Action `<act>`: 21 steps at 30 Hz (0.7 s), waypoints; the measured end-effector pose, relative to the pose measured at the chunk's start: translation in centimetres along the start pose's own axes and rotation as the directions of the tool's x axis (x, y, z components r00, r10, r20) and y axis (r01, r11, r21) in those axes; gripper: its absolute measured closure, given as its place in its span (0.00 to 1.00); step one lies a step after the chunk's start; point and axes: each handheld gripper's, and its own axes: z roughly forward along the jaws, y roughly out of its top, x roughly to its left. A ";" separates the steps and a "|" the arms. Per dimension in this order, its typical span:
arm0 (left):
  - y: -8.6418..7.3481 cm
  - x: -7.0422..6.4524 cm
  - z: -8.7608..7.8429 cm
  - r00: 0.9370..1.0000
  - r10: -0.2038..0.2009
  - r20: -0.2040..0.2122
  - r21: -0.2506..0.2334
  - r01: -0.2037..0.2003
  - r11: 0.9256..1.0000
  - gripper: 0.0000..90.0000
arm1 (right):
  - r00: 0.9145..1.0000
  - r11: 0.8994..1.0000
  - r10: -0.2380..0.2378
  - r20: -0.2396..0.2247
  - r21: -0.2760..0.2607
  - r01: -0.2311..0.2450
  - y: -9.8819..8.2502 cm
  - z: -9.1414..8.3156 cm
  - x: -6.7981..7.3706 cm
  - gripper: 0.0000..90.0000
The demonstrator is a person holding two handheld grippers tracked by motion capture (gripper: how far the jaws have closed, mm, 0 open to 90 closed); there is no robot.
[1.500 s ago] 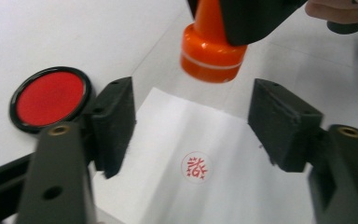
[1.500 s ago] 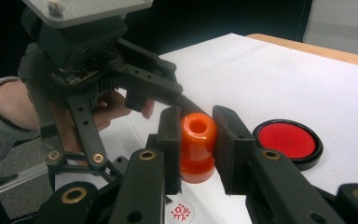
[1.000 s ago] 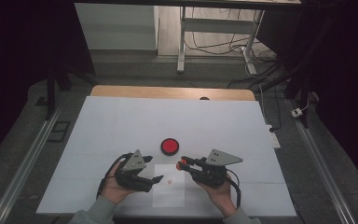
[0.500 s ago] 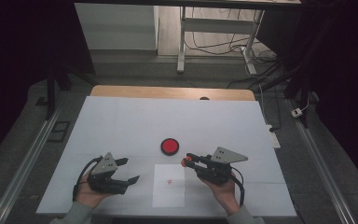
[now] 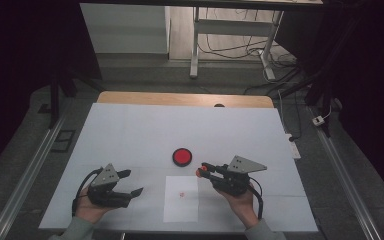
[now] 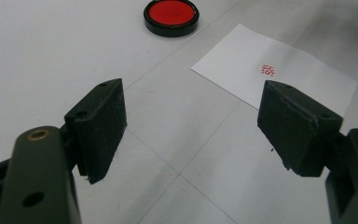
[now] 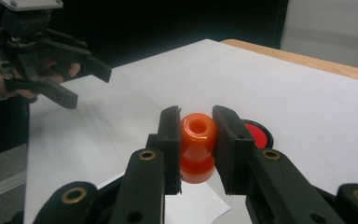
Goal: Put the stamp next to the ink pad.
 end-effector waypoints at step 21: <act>-0.2 0.1 0.1 1.000 -0.019 0.005 0.010 0.019 1.000 0.27 | 0.989 0.990 0.023 0.148 0.133 -0.043 -0.4 4.2 -5.0 0.81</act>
